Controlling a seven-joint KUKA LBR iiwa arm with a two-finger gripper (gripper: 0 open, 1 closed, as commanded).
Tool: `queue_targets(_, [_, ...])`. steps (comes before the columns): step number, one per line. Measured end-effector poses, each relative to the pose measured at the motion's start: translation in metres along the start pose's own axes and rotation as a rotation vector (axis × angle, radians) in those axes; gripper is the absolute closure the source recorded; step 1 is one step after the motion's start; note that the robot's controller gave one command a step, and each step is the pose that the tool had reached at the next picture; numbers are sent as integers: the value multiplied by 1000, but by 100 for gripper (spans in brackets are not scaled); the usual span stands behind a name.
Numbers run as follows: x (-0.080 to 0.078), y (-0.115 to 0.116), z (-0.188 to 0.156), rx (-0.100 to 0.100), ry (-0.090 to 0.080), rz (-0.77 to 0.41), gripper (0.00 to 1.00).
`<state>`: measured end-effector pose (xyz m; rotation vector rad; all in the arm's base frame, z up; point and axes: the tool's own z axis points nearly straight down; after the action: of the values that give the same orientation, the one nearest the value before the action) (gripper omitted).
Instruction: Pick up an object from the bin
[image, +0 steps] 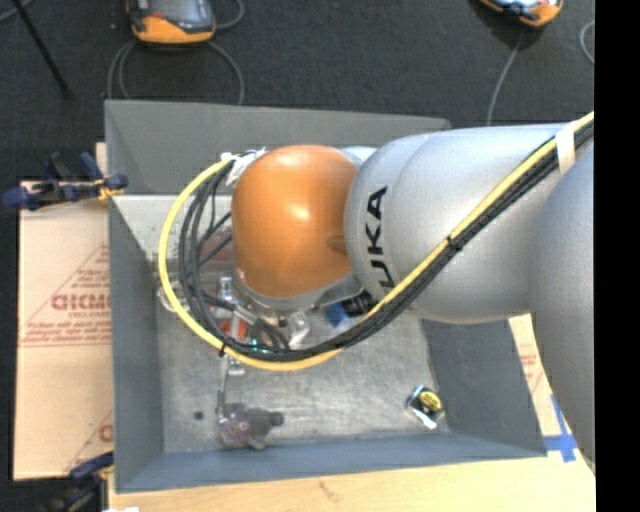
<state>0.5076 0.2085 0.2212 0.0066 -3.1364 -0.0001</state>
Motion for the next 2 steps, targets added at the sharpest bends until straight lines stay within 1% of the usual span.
queue_targets(1, [-1, -59, 144, 0, -5, -68, 0])
queue_targets(2, [-2, -57, 141, -2, -7, -67, 100])
